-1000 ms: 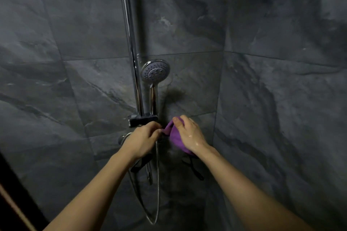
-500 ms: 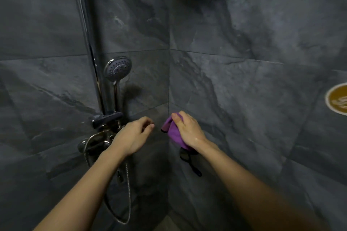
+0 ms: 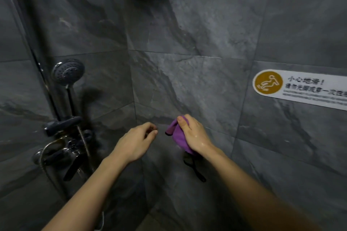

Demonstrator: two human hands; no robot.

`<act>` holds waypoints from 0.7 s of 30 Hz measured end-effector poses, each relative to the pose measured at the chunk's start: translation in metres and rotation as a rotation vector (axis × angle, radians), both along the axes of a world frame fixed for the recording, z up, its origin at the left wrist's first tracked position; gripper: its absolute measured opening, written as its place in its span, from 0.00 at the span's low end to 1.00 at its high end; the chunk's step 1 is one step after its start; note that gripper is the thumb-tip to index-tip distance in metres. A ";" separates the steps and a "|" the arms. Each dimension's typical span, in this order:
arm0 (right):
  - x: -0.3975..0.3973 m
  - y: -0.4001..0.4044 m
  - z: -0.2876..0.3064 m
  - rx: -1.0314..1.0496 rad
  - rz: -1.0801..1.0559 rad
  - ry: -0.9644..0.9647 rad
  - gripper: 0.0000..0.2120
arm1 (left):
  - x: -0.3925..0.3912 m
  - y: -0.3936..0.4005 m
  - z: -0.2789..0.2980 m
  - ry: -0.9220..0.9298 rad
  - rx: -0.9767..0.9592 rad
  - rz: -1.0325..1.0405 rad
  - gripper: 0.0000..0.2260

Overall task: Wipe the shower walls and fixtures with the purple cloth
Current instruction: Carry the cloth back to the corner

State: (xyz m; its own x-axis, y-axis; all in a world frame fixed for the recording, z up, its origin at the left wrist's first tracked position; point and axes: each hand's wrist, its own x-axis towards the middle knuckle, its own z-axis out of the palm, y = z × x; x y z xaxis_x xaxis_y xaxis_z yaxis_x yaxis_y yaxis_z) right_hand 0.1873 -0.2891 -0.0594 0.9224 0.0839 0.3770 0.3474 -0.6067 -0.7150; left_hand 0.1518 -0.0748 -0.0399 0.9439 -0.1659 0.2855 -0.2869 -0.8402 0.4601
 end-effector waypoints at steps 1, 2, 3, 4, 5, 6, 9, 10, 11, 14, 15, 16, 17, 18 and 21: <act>-0.003 -0.006 -0.001 0.012 -0.007 -0.001 0.17 | -0.002 -0.006 -0.001 0.001 0.002 -0.007 0.11; -0.006 -0.020 -0.004 0.035 -0.024 -0.003 0.17 | -0.005 -0.019 -0.002 0.009 0.011 -0.018 0.11; -0.009 -0.031 -0.007 0.054 -0.037 -0.009 0.17 | -0.007 -0.030 -0.003 0.016 0.021 -0.025 0.11; -0.013 -0.044 -0.011 0.068 -0.048 -0.008 0.16 | -0.011 -0.042 -0.004 0.027 0.024 -0.035 0.12; -0.017 -0.054 -0.013 0.080 -0.057 -0.001 0.15 | -0.014 -0.053 -0.005 0.034 0.025 -0.047 0.12; -0.022 -0.065 -0.018 0.085 -0.064 0.009 0.14 | -0.019 -0.065 -0.007 0.042 0.025 -0.058 0.12; -0.036 -0.092 -0.025 0.078 -0.086 0.030 0.16 | -0.029 -0.093 -0.010 0.054 0.029 -0.083 0.13; -0.042 -0.101 -0.029 0.087 -0.093 0.024 0.18 | -0.032 -0.102 -0.013 0.061 0.030 -0.093 0.13; -0.047 -0.109 -0.031 0.095 -0.100 0.013 0.19 | -0.035 -0.110 -0.015 0.066 0.031 -0.105 0.13; -0.067 -0.132 -0.041 0.113 -0.139 0.023 0.17 | -0.043 -0.132 -0.024 0.090 0.048 -0.154 0.13; -0.074 -0.140 -0.044 0.106 -0.159 0.027 0.16 | -0.045 -0.140 -0.027 0.093 0.053 -0.170 0.13; -0.081 -0.147 -0.047 0.102 -0.180 0.027 0.16 | -0.047 -0.147 -0.030 0.096 0.058 -0.185 0.13; -0.087 -0.151 -0.047 0.096 -0.197 0.029 0.18 | -0.048 -0.152 -0.032 0.097 0.065 -0.197 0.14; -0.094 -0.157 -0.049 0.090 -0.216 0.035 0.20 | -0.049 -0.159 -0.034 0.097 0.067 -0.218 0.14; -0.113 -0.170 -0.048 0.066 -0.271 0.064 0.18 | -0.052 -0.173 -0.038 0.081 0.086 -0.276 0.14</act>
